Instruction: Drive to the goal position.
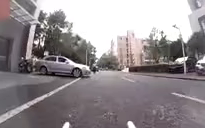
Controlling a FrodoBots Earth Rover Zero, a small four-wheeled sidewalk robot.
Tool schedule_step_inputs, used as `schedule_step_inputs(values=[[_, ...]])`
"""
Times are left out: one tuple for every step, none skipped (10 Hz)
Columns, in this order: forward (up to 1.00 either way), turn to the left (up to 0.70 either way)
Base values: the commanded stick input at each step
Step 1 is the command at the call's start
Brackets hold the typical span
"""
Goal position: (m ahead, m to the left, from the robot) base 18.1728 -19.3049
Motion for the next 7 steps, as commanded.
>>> schedule_step_inputs(values=[[0.45, 0.0], [0.45, 0.0], [0.45, 0.0], [0.45, 0.0], [0.45, 0.0], [0.45, 0.0], [0.45, 0.0]])
